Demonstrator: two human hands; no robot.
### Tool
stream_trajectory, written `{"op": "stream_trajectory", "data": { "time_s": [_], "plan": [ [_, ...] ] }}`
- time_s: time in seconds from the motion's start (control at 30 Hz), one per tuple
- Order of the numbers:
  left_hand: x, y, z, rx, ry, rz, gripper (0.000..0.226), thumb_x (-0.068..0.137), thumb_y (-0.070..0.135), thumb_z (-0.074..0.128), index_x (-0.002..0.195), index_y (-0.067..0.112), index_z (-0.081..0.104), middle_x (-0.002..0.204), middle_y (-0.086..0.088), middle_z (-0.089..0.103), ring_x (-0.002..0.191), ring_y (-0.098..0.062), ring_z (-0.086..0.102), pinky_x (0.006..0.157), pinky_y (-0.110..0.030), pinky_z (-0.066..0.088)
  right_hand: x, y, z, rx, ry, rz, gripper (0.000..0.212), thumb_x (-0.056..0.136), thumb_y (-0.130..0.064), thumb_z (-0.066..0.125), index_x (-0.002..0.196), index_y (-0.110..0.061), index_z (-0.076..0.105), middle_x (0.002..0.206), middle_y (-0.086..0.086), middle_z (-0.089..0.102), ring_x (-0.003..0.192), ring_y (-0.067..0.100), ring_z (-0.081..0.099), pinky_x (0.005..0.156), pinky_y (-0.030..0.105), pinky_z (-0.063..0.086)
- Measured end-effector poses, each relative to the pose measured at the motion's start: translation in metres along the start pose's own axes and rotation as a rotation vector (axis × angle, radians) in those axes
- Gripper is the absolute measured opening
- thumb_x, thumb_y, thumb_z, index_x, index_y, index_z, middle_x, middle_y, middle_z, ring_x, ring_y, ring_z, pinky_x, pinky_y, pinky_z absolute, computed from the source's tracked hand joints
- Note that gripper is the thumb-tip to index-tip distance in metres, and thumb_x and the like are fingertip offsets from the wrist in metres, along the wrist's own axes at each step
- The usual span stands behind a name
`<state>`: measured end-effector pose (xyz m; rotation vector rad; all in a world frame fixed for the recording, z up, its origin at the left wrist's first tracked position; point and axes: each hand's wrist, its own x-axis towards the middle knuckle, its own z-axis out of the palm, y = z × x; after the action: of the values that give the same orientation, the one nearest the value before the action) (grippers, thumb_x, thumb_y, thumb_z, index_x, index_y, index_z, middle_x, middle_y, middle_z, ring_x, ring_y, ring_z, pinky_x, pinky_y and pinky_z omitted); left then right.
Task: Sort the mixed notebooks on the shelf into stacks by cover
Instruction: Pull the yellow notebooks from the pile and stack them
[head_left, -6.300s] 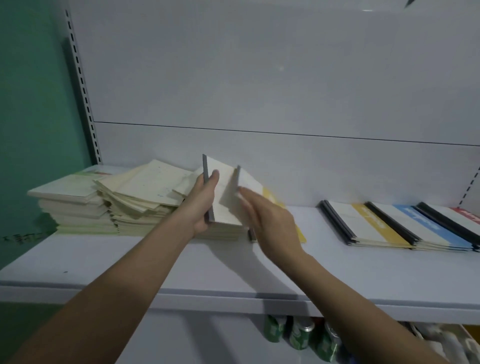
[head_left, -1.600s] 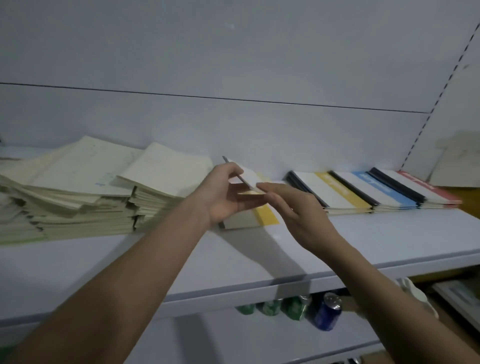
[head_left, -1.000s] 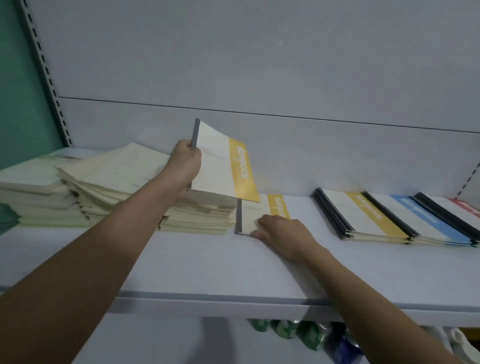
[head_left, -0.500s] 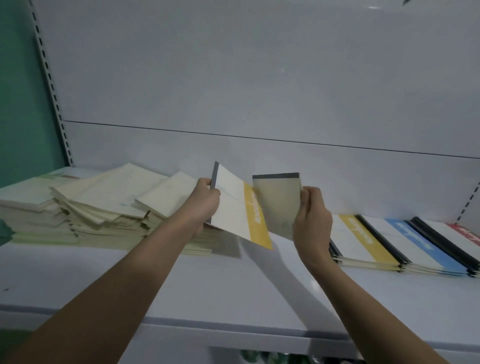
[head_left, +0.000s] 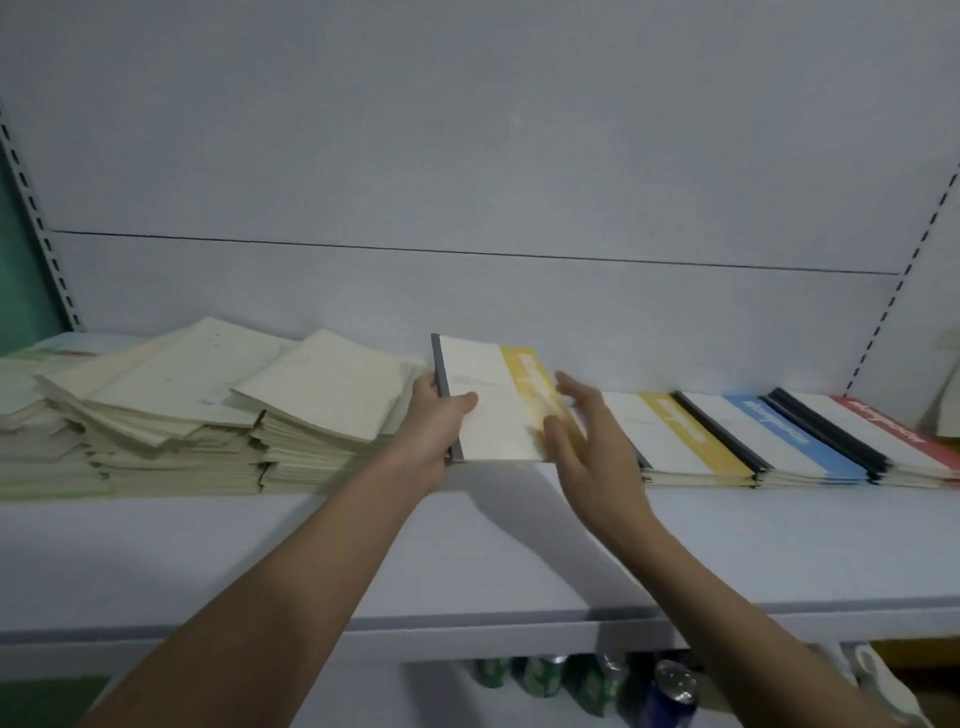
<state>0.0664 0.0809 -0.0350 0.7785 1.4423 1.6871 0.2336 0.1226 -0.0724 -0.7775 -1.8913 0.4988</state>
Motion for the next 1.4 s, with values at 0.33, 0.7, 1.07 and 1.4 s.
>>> {"op": "stream_trajectory", "data": {
  "time_s": [0.33,0.7,1.07,1.4],
  "plan": [
    [-0.002,-0.024,0.027,0.084,-0.151,0.051,0.027,0.092,0.008,0.047,0.111,0.023,0.06,0.109,-0.002,0.069,0.098,-0.021,0.065,0.073,-0.032,0.051,-0.005,-0.004,-0.014,0.507,0.11,0.715,0.032,0.095,-0.003,0.047,0.125,-0.011,0.052,0.099,0.007,0.063,0.07,0.02,0.059,0.048,0.028,0.049],
    [0.009,-0.057,0.1,0.163,-0.434,0.043,0.052,0.076,0.0,0.069,0.126,0.01,0.057,0.12,-0.001,0.068,0.113,-0.019,0.063,0.098,-0.036,0.051,0.026,0.079,-0.089,0.137,0.125,0.748,0.047,0.093,-0.017,0.061,0.137,-0.012,0.047,0.126,0.009,0.053,0.089,0.024,0.063,0.083,0.046,0.057],
    [0.017,-0.109,0.174,0.661,-0.379,0.324,0.078,0.077,0.043,0.076,0.145,0.036,0.036,0.137,0.019,0.052,0.126,-0.001,0.049,0.104,-0.03,0.045,0.047,0.154,-0.123,-0.651,-0.344,0.288,0.038,0.095,-0.029,0.049,0.126,-0.008,0.048,0.141,0.014,0.036,0.125,0.033,0.033,0.099,0.04,0.035],
    [0.022,-0.119,0.176,0.743,-0.198,0.331,0.058,0.084,0.017,0.075,0.121,0.053,0.048,0.123,0.024,0.059,0.112,0.008,0.056,0.084,-0.007,0.045,0.024,0.187,-0.108,-0.321,-0.277,-0.019,0.03,0.088,-0.035,0.045,0.104,-0.017,0.063,0.115,-0.002,0.06,0.109,0.017,0.046,0.097,0.036,0.038]
  ]
}}
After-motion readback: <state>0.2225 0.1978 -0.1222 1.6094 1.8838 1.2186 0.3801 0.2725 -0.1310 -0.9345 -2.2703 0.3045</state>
